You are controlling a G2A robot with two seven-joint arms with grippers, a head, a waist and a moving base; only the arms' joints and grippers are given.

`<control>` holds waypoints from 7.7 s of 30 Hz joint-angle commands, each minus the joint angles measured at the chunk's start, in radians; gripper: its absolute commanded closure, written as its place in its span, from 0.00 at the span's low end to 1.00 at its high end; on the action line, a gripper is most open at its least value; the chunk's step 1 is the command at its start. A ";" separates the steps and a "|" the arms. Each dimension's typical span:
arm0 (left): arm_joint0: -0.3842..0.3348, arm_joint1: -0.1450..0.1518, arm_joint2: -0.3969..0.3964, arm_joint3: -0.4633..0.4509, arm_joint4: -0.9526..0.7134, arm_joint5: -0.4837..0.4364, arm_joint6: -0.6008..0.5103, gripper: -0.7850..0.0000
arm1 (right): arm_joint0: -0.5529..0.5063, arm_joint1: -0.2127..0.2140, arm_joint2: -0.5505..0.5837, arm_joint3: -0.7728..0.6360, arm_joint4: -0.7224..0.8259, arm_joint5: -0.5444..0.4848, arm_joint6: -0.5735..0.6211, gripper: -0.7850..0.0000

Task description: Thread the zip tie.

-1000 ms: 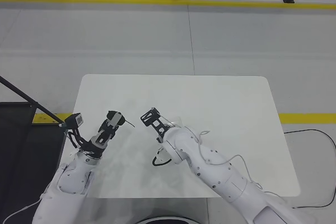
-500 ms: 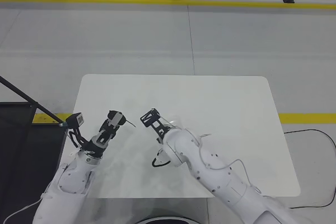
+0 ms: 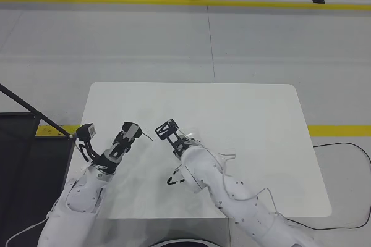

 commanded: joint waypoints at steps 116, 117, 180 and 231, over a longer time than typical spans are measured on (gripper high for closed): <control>-0.612 0.177 0.512 0.210 -0.228 -0.032 -0.814 1.00 | -0.672 0.213 0.363 -0.623 -0.692 -0.449 -1.156 1.00; -0.612 0.177 0.512 0.210 -0.228 -0.032 -0.814 1.00 | -0.671 0.213 0.363 -0.623 -0.691 -0.449 -1.153 1.00; -0.612 0.177 0.512 0.210 -0.228 -0.032 -0.814 1.00 | -0.666 0.224 0.355 -0.617 -0.682 -0.424 -1.150 1.00; -0.612 0.177 0.512 0.210 -0.228 -0.032 -0.814 1.00 | -0.624 0.257 0.376 -0.597 -0.713 -0.694 -1.168 1.00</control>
